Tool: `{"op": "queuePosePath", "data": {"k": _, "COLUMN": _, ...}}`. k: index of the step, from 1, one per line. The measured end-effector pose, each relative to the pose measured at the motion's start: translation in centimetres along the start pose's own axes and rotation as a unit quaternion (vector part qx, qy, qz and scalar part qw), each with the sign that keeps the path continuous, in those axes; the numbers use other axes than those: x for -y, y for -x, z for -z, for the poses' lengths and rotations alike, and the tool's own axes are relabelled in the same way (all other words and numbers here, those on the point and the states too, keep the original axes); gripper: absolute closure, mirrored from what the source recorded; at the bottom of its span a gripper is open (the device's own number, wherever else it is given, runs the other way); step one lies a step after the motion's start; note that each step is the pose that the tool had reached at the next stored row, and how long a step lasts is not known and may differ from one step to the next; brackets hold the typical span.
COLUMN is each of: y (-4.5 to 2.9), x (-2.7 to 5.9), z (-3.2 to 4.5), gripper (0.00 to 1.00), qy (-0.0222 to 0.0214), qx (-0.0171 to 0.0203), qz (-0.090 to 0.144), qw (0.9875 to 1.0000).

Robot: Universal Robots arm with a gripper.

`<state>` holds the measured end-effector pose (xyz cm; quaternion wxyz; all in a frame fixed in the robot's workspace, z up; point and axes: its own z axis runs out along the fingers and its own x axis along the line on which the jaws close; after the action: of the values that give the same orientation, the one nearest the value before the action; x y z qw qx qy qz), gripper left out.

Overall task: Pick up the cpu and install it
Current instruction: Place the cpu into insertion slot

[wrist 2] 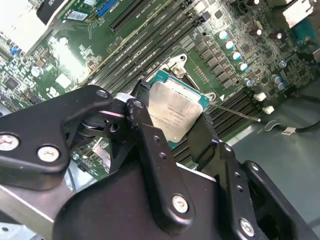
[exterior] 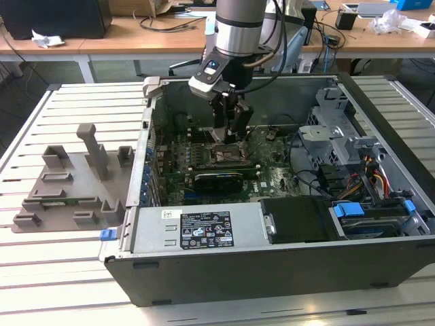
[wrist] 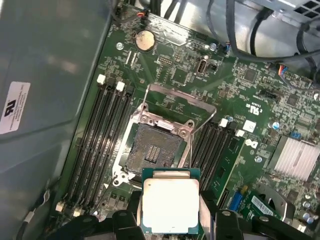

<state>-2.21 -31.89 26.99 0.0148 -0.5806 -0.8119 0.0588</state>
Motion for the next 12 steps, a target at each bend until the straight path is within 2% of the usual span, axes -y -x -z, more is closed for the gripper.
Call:
{"op": "queuePosePath", "data": {"k": 5, "y": 0.0, "x": -0.01, "z": -0.03, "gripper": 0.46, "qy": -0.0027, "qx": -0.0013, "qz": -0.038, "qw": 0.9993}}
{"op": "queuePosePath", "data": {"k": 8, "y": 0.0, "x": -0.01, "z": -0.05, "gripper": 0.46, "qy": -0.0041, "qx": -0.0025, "qz": -0.06, "qw": 0.9982}}
{"op": "queuePosePath", "data": {"k": 12, "y": -0.01, "x": -0.02, "z": -0.12, "gripper": 0.46, "qy": -0.007, "qx": -0.0058, "qz": -0.107, "qw": 0.9942}}
